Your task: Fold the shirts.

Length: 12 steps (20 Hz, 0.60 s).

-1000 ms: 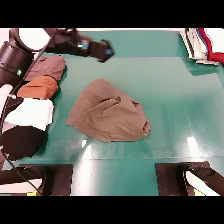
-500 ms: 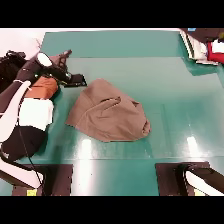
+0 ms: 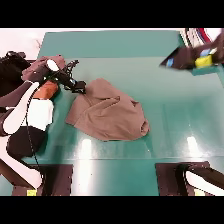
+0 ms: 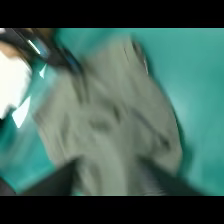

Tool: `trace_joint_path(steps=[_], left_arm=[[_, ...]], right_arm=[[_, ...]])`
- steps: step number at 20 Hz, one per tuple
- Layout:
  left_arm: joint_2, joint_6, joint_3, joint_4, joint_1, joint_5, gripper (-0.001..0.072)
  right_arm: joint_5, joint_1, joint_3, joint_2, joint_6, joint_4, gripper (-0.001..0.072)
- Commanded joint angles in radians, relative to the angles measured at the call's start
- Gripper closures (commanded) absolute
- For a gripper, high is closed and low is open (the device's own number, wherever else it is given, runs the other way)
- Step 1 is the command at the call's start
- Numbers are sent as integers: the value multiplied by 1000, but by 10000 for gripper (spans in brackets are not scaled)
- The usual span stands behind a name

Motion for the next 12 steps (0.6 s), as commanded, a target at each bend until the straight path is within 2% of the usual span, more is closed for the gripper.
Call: trace_joint_path(steps=[1, 3, 5, 8, 9, 12], left_arm=[[32, 8, 80, 1, 2, -35, 681], [59, 8, 112, 0, 2, -38, 681], [73, 8, 121, 1, 2, -39, 681], [78, 5, 121, 0, 2, -51, 681], [78, -1, 121, 0, 2, -58, 681], [85, 0, 122, 0, 2, -85, 681]], right_arm=[[58, 23, -247, -8, 65, -144, 55], [19, 59, -415, -34, 69, -55, 56], [-63, 146, -536, -75, 23, 66, 58], [-199, 299, -589, -152, 9, 65, 72], [-244, 339, -587, -179, 9, 68, 164], [-315, 398, -536, -230, 9, 61, 660]])
